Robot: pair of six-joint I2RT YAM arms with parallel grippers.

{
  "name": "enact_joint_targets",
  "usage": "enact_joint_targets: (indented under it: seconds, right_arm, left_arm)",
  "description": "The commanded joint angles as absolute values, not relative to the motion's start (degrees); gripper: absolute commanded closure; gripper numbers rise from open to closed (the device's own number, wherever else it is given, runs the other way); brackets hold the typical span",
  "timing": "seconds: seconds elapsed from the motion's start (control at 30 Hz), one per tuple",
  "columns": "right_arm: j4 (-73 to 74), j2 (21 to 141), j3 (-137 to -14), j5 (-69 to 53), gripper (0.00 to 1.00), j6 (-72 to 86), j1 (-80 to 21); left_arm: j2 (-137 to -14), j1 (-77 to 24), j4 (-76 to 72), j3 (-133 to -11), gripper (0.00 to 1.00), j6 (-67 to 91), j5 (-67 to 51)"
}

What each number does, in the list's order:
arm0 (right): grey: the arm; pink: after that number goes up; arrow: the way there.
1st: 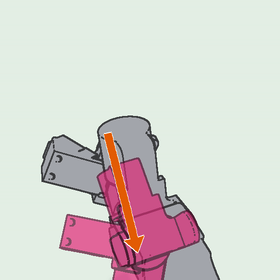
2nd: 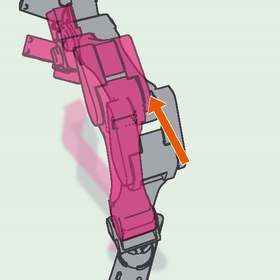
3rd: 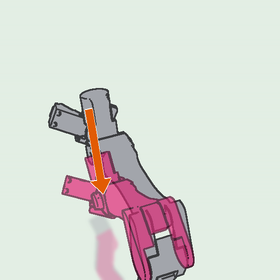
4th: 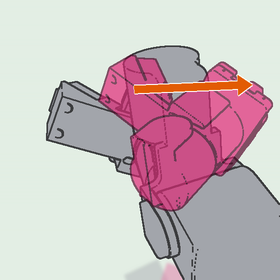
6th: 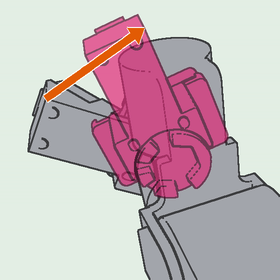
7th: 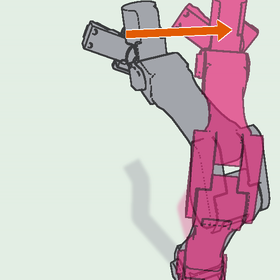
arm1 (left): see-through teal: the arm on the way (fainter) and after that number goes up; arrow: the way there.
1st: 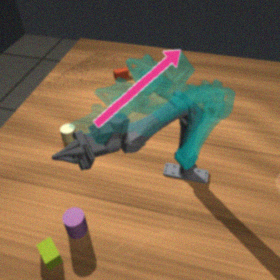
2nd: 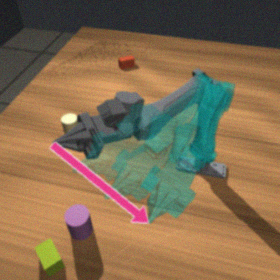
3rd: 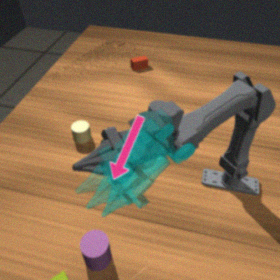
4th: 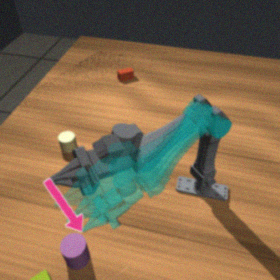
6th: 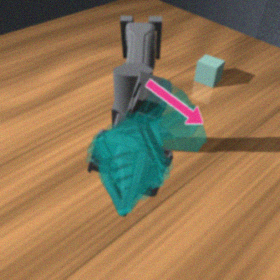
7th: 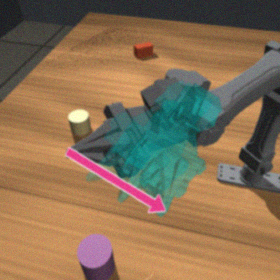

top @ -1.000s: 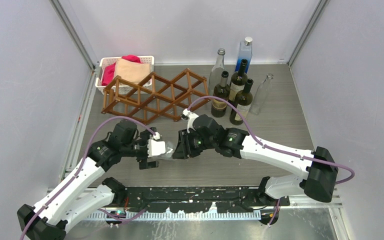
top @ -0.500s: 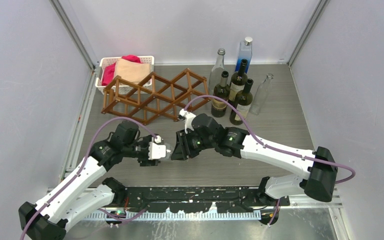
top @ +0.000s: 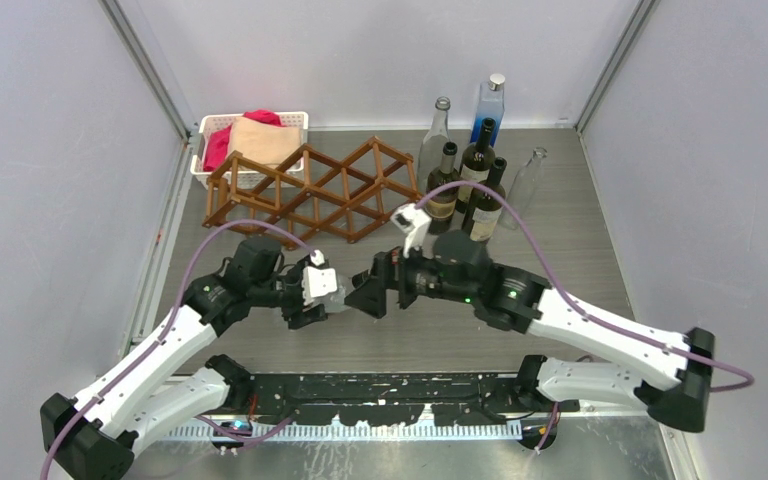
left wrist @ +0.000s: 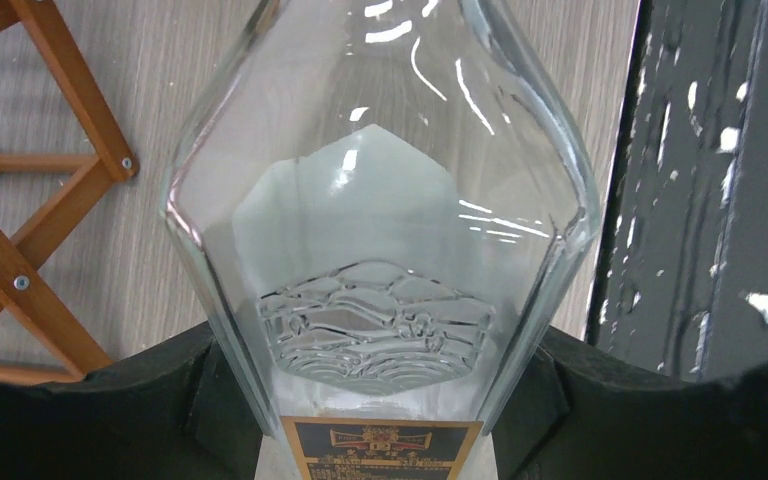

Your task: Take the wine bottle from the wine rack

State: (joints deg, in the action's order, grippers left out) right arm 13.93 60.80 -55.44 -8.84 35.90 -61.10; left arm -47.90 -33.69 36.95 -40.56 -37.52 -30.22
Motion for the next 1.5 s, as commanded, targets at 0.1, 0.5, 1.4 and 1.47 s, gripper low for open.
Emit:
enact_joint_targets:
  seconds: [0.1,0.5,1.4,1.47]
  right_arm:
    - [2.7,49.4,-51.2,3.6,0.0,35.7,-61.5]
    - [-5.8,57.7,-56.5,8.0,0.01,32.9,-61.4]
    - [15.9,56.8,-64.4,30.0,0.99,17.0,-61.4]
    - [16.3,55.3,-62.9,33.4,0.99,13.9,-61.2]
  left_arm:
    - [-49.0,-33.9,26.6,-50.4,1.0,-17.1,-33.6]
    - [-49.6,-33.9,27.0,-56.9,1.0,-4.3,-44.5]
    - [-57.2,-20.9,57.0,-66.9,0.0,-15.1,-40.7]
    - [-58.0,-15.0,58.5,-68.5,0.0,-18.5,-41.8]
